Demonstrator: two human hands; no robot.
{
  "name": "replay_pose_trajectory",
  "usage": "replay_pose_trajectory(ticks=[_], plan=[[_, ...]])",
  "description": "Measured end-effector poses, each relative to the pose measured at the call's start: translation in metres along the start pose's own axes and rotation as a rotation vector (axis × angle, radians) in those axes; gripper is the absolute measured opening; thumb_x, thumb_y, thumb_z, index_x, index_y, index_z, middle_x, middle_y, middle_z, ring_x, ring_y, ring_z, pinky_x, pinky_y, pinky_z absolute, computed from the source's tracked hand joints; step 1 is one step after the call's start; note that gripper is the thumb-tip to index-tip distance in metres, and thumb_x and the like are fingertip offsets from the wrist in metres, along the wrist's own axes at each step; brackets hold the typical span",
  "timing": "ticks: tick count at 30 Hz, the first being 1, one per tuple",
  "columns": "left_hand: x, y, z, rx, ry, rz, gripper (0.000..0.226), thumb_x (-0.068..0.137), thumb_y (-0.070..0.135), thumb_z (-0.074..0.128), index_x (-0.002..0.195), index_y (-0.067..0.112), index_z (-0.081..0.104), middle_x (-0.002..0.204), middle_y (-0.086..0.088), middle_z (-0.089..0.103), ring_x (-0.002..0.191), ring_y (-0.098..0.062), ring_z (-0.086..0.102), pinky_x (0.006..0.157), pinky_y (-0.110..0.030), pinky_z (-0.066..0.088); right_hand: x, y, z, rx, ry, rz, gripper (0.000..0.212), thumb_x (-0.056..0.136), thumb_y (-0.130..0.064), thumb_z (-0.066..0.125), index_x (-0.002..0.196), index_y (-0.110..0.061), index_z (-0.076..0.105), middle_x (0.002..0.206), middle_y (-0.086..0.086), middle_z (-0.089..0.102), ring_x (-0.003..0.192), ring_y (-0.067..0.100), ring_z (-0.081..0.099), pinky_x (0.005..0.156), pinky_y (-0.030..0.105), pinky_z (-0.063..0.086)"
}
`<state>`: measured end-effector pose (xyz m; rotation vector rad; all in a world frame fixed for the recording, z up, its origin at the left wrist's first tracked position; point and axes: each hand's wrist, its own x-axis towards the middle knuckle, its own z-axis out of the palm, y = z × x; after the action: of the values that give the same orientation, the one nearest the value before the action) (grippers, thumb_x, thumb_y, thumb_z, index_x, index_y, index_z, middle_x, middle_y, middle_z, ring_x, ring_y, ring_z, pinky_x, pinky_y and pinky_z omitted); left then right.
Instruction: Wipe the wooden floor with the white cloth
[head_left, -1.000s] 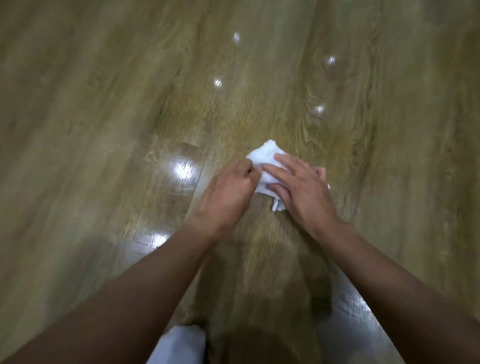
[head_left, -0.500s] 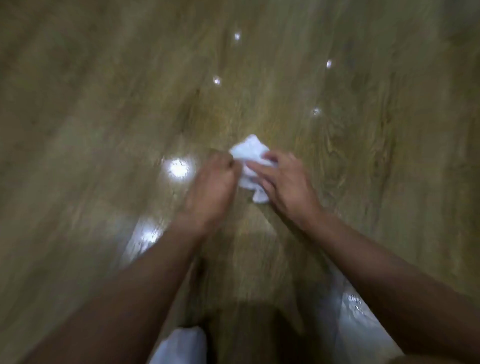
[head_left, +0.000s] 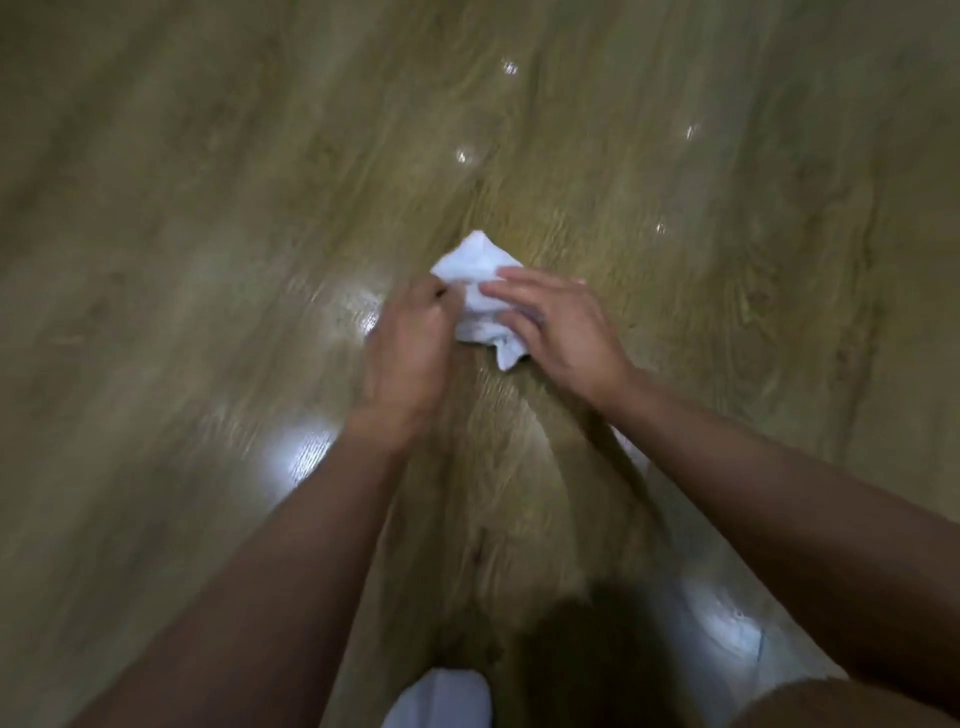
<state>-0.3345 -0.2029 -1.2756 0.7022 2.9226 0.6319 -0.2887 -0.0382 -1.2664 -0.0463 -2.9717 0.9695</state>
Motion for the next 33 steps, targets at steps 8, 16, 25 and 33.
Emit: replay_pose_trajectory(ticks=[8,16,25,33], plan=[[-0.004,-0.035,-0.024,-0.063,0.07,-0.118,0.041,0.079,0.002,0.054,0.118,0.006,0.065,0.117,-0.016,0.063,0.108,-0.035,0.057,0.089,-0.041,0.046,0.014,-0.035,0.036,-0.082,-0.086,-0.113,0.038,0.096,-0.026,0.053,0.134,-0.027,0.053,0.146,-0.003,0.045,0.133,0.012,0.043,0.1,0.032,0.028],[0.063,-0.048,-0.024,-0.091,0.117,-0.167,0.039,0.083,0.008,0.049,0.117,0.016,0.066,0.116,-0.01,0.065,0.106,-0.028,0.059,0.088,-0.037,0.048,0.085,-0.038,0.038,-0.166,0.024,0.011,0.043,0.086,-0.031,0.042,0.125,-0.027,0.061,0.139,0.001,0.054,0.127,0.014,0.051,0.099,0.034,0.034],[0.058,-0.017,-0.004,-0.095,0.106,0.075,0.042,0.076,-0.002,0.054,0.115,0.009,0.067,0.117,-0.01,0.065,0.107,-0.033,0.056,0.084,-0.046,0.05,0.047,0.019,0.013,-0.231,0.049,-0.077,0.039,0.094,-0.018,0.048,0.131,-0.028,0.056,0.141,-0.003,0.051,0.128,0.015,0.05,0.093,0.035,0.033],[0.121,-0.023,-0.015,-0.12,0.093,0.064,0.04,0.072,0.015,0.043,0.098,0.005,0.072,0.105,-0.018,0.069,0.099,-0.036,0.061,0.089,-0.046,0.046,0.089,0.003,0.026,-0.258,0.047,0.011,0.053,0.083,-0.012,0.057,0.135,-0.023,0.051,0.147,0.001,0.045,0.135,0.02,0.042,0.096,0.034,0.027]])
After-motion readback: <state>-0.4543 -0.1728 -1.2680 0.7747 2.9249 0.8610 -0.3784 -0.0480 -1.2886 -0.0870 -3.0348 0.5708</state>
